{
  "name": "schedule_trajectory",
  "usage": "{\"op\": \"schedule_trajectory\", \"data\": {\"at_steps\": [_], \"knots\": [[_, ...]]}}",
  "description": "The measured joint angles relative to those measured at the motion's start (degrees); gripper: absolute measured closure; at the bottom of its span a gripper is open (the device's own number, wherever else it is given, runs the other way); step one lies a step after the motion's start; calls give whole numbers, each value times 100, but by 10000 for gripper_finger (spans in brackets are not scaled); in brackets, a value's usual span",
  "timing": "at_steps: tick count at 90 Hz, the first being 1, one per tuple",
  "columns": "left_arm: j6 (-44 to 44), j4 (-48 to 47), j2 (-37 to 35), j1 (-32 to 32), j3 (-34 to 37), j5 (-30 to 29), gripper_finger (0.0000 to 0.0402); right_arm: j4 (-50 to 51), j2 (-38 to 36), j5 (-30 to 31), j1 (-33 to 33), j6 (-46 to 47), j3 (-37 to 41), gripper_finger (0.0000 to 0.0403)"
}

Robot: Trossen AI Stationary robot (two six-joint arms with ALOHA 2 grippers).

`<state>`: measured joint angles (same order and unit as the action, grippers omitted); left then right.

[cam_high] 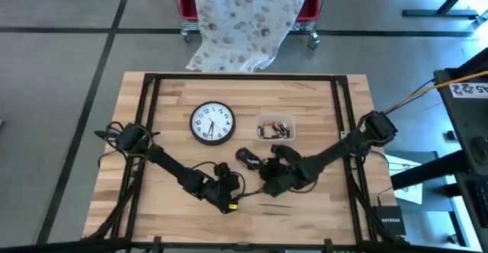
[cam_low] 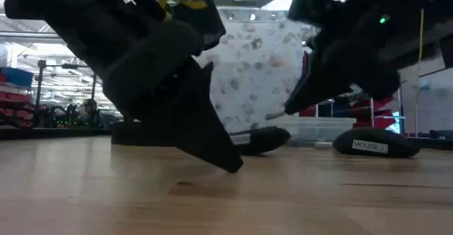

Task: Insert battery
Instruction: Insert the silver battery into the left computer mouse

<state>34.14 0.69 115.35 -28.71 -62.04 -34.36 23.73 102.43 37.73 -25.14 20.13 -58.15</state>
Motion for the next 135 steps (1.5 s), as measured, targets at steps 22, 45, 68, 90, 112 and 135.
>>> {"op": "schedule_trajectory", "data": {"at_steps": [22,45,68,90,112,135], "knots": [[461,-519,-25,24,-17,-219,47,454,-2,16,196,183,-3,401],[672,-1193,-126,-78,-15,-378,47,214,-2,-371,154,244,-127,401],[124,-973,-124,171,-4,-246,47,-286,24,-883,319,559,-274,401],[-136,-969,-220,219,6,-338,47,-467,92,-1127,582,442,-267,402],[-180,-1354,-415,274,25,-863,47,-670,128,-1462,718,50,-269,402],[-309,-1128,-415,402,20,-801,47,-748,210,-1856,927,-637,-267,402]]}}
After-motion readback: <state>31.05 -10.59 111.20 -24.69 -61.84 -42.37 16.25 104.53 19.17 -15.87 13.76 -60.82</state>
